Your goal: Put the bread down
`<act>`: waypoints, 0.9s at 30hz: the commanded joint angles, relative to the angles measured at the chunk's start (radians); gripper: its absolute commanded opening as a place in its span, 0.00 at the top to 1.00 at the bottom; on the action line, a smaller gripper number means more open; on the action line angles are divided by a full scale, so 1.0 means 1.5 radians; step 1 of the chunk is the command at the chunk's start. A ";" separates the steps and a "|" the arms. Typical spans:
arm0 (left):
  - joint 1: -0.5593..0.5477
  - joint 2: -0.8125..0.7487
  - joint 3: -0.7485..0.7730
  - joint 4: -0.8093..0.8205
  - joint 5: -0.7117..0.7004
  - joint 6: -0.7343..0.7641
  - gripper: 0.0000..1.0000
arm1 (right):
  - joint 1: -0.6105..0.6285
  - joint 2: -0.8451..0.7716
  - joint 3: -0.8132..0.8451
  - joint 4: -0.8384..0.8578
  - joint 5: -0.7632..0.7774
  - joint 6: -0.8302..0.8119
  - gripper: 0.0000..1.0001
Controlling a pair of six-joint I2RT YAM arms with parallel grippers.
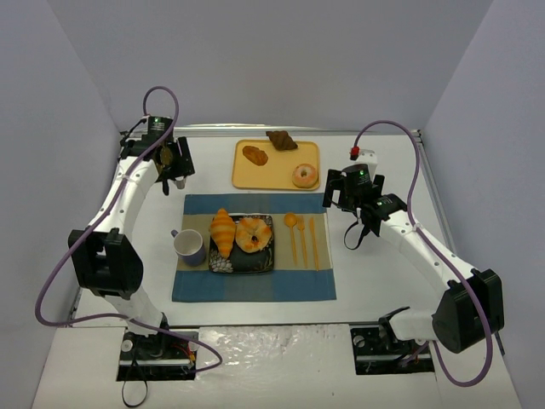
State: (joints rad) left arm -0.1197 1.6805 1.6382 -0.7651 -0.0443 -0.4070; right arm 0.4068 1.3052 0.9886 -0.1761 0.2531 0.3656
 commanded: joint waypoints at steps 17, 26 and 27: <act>0.074 0.058 -0.038 0.158 0.058 0.018 0.39 | 0.003 0.005 0.011 0.030 0.003 -0.010 0.00; 0.077 0.078 -0.046 0.178 0.062 0.018 0.39 | 0.002 0.010 0.007 0.032 0.010 -0.017 0.00; 0.077 0.080 -0.049 0.181 0.063 0.017 0.39 | 0.001 0.010 0.006 0.032 0.011 -0.017 0.00</act>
State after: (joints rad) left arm -0.0128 1.8265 1.5567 -0.5692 0.0463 -0.3949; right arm 0.4068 1.3192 0.9886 -0.1758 0.2531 0.3582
